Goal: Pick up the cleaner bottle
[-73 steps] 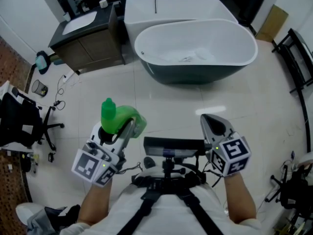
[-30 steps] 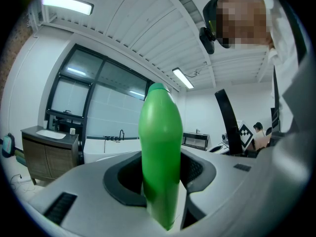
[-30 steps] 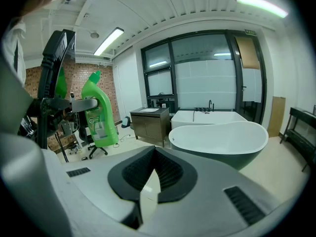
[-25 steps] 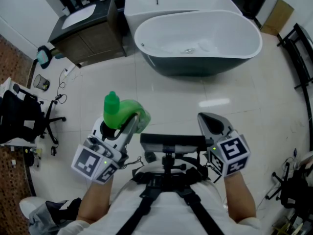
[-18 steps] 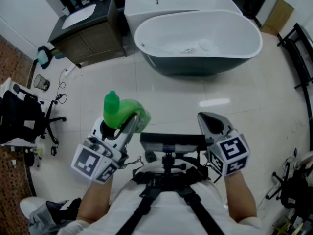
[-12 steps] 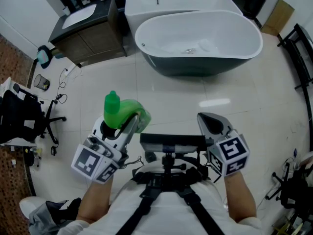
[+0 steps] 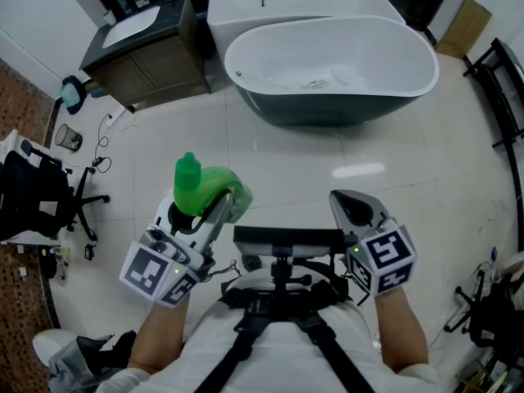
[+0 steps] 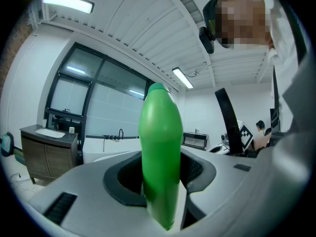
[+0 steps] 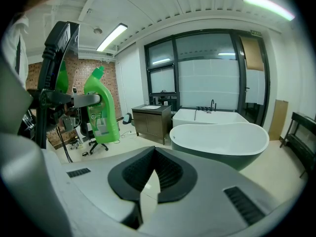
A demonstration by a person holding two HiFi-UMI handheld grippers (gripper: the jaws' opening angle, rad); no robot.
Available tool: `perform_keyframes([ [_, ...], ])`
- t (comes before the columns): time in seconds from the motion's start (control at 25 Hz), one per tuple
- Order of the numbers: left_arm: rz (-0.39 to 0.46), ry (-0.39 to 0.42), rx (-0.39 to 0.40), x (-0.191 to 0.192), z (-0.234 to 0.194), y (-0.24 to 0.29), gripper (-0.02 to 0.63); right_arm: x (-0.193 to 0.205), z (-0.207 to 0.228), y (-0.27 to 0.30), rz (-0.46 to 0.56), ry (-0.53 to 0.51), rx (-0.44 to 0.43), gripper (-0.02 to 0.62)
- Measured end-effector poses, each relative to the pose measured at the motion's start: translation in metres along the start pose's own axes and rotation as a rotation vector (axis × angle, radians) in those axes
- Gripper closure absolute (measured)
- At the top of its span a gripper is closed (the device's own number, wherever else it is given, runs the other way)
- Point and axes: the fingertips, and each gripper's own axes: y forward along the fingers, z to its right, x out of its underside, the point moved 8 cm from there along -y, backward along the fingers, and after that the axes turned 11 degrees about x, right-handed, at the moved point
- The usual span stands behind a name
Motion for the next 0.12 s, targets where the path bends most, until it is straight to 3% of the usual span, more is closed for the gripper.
perform_keyframes([
  [0.12, -0.005, -0.005, 0.005, 0.0009, 0.0002, -0.0005, 0.446, 0.0013, -0.0006, -0.0005, -0.005, 0.001, 0.002, 0.592],
])
